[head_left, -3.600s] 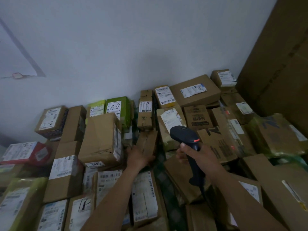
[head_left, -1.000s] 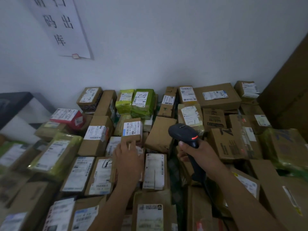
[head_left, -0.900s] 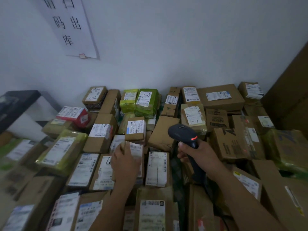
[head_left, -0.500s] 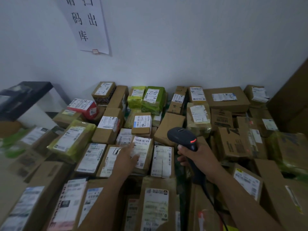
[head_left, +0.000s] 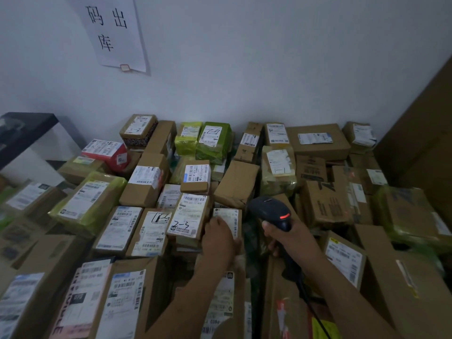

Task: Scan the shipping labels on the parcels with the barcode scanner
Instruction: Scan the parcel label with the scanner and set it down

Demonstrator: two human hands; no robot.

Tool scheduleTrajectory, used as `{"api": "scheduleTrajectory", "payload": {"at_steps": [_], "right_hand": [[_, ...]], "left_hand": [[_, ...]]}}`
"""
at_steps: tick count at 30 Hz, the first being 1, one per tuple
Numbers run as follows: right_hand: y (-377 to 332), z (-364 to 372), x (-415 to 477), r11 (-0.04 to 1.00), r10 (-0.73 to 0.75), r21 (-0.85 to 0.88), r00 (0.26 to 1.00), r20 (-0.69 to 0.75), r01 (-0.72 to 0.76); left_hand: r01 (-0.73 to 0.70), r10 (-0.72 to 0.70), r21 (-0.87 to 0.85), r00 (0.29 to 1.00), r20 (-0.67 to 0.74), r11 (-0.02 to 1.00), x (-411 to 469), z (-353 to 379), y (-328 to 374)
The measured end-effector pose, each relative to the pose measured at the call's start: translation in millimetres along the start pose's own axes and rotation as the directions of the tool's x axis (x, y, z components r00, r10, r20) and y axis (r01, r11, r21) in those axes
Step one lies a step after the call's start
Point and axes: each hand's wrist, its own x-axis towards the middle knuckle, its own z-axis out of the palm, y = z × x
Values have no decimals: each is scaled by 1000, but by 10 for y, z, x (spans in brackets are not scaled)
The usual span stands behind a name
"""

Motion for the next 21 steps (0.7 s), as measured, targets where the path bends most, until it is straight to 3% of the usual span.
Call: {"api": "scheduleTrajectory", "payload": {"at_steps": [5,10,14,17,21], "right_hand": [[83,-24,19,1000,8,23,1000,-20,-8],[117,-36,4,998,29,48,999,-23,-28],[84,-71,-44,993,24,114,1000,-4,-24],[21,-75,-91,983,4,185,1000,3,-5],[-85,-108,-198,955,17,294,1000,20,-22]], "left_hand": [[166,-162,-40,982,97,985,22,55,73],[208,-194,-116,973,126,971,48,18,92],[182,-179,-267,983,38,946,-45,-60,135],[79,-133,-413,986,-105,907,-201,-164,191],[-28,-98,-712,986,-135,702,-387,-285,229]]}}
